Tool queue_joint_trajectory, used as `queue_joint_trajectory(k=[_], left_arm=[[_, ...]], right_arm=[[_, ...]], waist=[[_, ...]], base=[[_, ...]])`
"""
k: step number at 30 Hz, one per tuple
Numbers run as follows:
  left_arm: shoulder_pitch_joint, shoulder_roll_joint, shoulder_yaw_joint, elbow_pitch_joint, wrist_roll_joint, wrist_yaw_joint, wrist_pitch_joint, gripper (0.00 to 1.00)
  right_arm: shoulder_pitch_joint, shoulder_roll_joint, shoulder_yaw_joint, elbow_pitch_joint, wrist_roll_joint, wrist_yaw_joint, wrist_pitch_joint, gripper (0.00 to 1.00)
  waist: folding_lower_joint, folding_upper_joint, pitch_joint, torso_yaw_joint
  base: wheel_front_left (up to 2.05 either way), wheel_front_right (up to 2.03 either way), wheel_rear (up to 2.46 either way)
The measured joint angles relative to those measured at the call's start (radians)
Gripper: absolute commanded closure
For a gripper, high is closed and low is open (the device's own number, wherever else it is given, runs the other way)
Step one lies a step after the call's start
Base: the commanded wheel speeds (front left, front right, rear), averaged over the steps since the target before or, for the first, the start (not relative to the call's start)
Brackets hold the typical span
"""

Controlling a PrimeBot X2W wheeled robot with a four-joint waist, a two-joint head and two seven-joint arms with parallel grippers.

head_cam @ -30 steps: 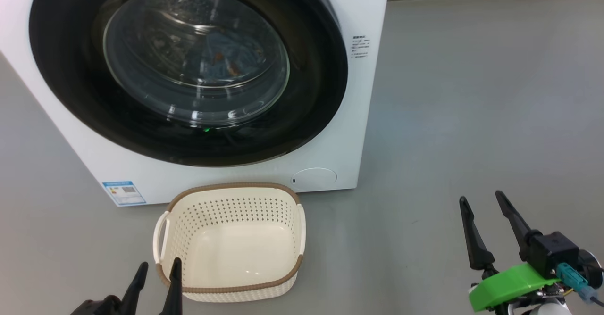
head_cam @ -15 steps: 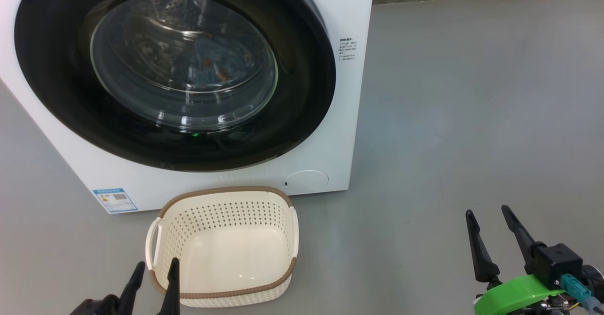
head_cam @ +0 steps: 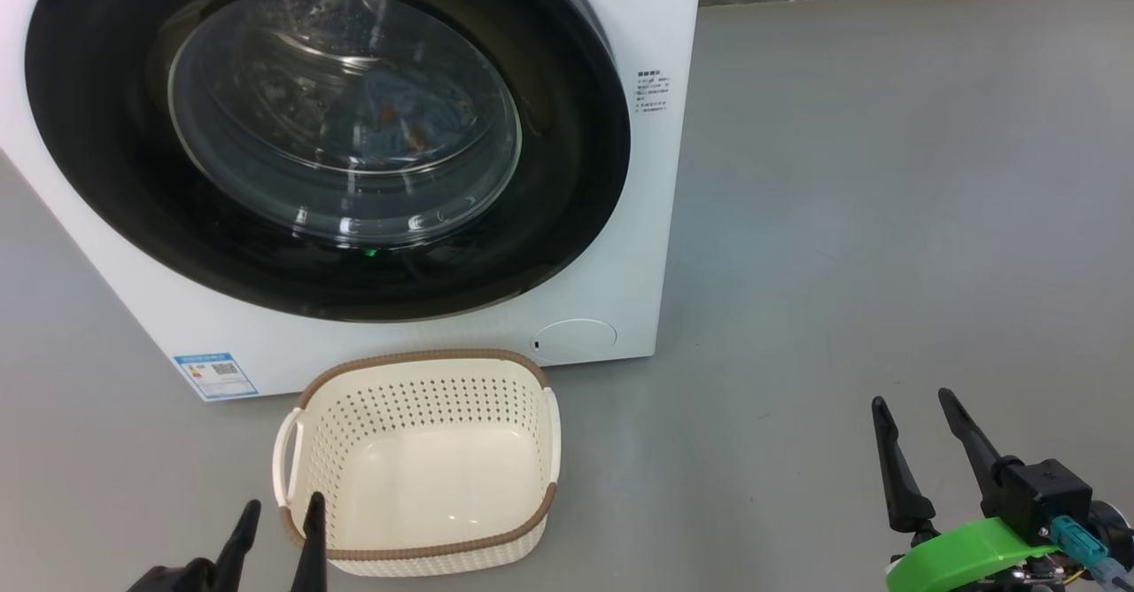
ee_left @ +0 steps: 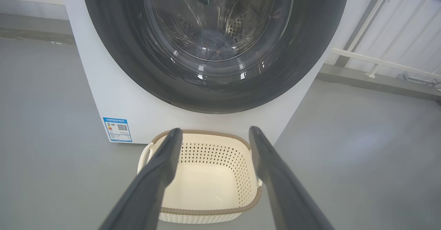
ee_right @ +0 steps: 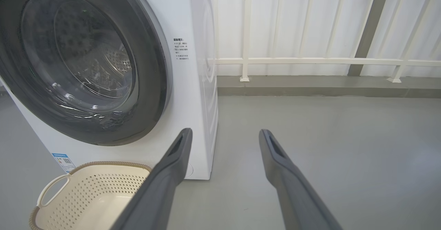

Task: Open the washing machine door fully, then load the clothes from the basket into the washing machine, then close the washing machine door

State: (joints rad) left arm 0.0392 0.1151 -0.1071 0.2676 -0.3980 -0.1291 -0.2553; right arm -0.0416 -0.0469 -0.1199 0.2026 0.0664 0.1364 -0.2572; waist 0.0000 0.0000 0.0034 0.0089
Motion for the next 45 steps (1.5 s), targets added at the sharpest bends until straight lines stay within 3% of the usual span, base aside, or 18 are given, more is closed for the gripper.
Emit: queue_joint_trajectory(k=[3,4,11,45], left_arm=[[-0.004,0.0,0.002,0.002,0.006,0.0,0.0,0.0],[-0.004,-0.001,0.002,0.004,0.006,0.0,0.0,1.0],[0.032,-0.036,-0.014,0.06,-0.007,0.0,0.007,1.0],[0.016,-0.039,0.034,0.052,-0.333,0.0,0.104,1.0]], right_arm=[[0.0,0.0,0.006,0.002,0.007,0.0,0.0,0.0],[0.0,0.001,0.006,0.005,0.007,0.0,0.0,1.0],[0.027,0.016,0.007,0.081,0.015,0.0,0.011,1.0],[0.022,0.015,0.005,0.078,0.433,0.0,0.105,1.0]], waist=[[0.0,0.0,0.0,0.0],[0.0,0.0,0.0,0.0],[0.0,0.0,0.0,0.0],[0.0002,0.0,0.0,-0.003]], base=[[0.0,0.0,0.0],[0.0,0.0,0.0],[0.0,0.0,0.0],[0.0,0.0,0.0]])
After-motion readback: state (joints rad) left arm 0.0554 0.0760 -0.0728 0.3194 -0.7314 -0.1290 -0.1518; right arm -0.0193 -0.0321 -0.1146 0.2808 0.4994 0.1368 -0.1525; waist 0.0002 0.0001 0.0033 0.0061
